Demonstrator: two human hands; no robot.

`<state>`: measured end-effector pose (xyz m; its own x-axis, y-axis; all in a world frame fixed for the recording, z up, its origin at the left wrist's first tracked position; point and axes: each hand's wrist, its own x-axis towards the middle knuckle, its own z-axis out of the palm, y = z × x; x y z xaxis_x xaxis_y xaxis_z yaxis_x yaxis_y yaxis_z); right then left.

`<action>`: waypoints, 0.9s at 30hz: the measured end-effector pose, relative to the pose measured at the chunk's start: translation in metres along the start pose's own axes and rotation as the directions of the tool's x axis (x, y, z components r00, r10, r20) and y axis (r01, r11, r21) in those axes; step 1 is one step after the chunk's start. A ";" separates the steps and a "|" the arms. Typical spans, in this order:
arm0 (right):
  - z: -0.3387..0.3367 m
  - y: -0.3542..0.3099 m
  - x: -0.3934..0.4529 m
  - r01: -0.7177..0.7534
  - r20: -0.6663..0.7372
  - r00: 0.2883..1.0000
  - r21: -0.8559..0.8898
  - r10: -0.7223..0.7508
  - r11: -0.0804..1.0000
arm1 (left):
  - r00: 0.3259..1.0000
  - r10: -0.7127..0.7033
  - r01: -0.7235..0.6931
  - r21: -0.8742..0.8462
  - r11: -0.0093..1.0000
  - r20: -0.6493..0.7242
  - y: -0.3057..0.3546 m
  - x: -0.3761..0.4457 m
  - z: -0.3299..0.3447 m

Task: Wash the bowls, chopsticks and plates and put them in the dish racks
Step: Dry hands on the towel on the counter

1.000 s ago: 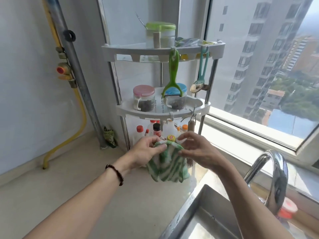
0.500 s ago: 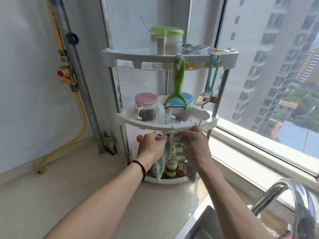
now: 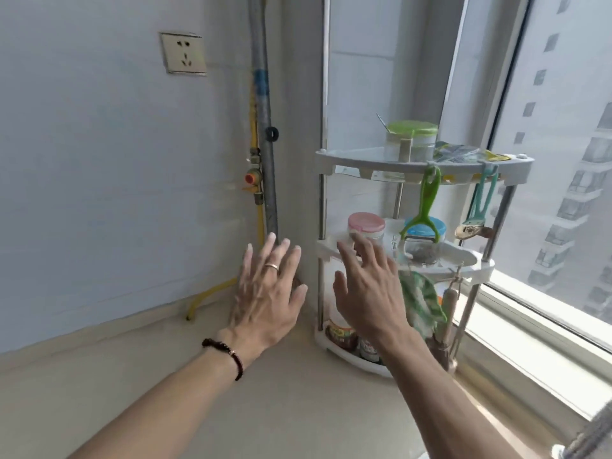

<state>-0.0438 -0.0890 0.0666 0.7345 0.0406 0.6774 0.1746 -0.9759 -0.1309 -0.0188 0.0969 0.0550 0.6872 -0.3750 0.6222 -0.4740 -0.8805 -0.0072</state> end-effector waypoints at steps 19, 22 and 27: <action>-0.148 -0.623 -0.084 0.677 -0.462 0.735 0.455 -0.496 0.579 | 0.814 -0.420 0.581 0.566 0.584 -0.402 -0.252 -0.434 -0.475; -0.182 -0.733 -0.124 0.748 -0.536 0.663 0.502 -0.522 0.435 | 0.744 -0.471 0.661 0.628 0.411 -0.475 -0.269 -0.517 -0.554; -0.239 -0.910 -0.200 0.809 -0.643 0.562 0.559 -0.520 0.184 | 0.607 -0.544 0.730 0.677 0.094 -0.580 -0.284 -0.662 -0.667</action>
<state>-0.5063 0.7399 0.2239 -0.0996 0.3928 0.9142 0.9925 -0.0266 0.1196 -0.7063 0.7884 0.1679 0.3556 0.4190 0.8354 0.8297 -0.5530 -0.0758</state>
